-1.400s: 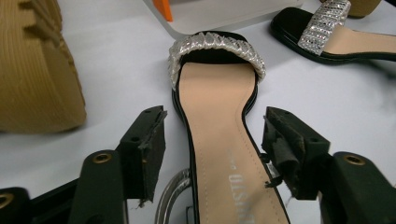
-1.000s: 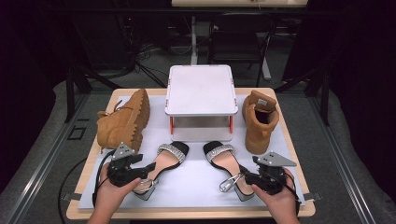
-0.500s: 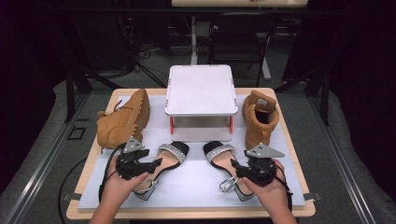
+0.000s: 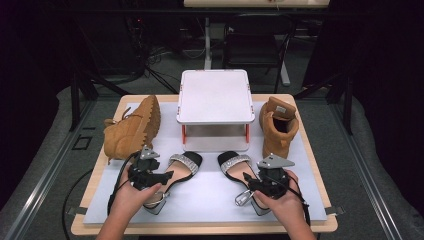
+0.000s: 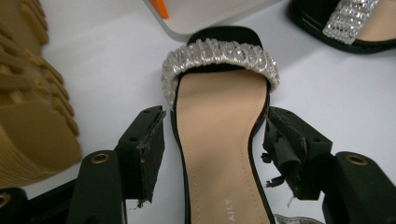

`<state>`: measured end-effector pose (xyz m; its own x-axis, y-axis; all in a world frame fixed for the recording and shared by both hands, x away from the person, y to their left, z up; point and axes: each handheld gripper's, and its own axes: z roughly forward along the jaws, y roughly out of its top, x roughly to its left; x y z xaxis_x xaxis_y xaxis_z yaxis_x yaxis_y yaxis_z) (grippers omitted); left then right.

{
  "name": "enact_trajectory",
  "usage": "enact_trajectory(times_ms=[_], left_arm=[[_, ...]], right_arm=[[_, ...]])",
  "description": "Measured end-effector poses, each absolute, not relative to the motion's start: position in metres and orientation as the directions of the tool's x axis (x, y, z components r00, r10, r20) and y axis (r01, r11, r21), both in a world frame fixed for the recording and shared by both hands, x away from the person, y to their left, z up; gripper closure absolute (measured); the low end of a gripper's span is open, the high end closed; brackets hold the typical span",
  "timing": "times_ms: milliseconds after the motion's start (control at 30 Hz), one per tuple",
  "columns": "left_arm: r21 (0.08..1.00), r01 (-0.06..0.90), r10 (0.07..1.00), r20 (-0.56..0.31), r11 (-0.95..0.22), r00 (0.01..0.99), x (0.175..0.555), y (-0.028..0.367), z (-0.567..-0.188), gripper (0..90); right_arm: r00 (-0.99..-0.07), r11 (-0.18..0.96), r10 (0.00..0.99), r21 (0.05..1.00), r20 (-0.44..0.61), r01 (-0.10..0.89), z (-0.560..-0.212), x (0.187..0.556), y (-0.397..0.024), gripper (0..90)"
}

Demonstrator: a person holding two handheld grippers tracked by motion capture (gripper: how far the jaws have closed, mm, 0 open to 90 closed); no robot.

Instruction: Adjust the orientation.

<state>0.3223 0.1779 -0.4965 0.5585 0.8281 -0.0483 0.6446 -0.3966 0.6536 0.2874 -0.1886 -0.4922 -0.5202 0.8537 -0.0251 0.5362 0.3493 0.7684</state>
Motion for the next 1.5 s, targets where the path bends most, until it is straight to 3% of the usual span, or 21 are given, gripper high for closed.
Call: enact_trajectory(times_ms=[167, 967, 1133, 1500], left_arm=[[0.632, 0.642, 0.833, 0.01, -0.434, 0.554, 0.321, 0.175, -0.503, 38.9], [0.582, 0.685, 0.823, -0.045, -0.439, 0.566, 0.32, 0.172, -0.518, 37.7], [0.555, 0.687, 0.818, -0.02, -0.469, 0.575, 0.32, 0.167, -0.524, 37.6], [0.571, 0.686, 0.823, -0.03, -0.452, 0.567, 0.319, 0.169, -0.529, 37.7]], right_arm=[[-0.524, 0.36, 0.851, 0.744, -0.015, 0.563, -0.497, 0.291, -0.188, 38.1], [-0.514, 0.362, 0.856, 0.644, 0.058, 0.675, -0.516, 0.3, -0.189, 35.5], [-0.509, 0.366, 0.859, 0.628, 0.056, 0.687, -0.52, 0.301, -0.188, 35.4], [-0.495, 0.368, 0.867, 0.595, 0.058, 0.715, -0.527, 0.306, -0.184, 35.2]])
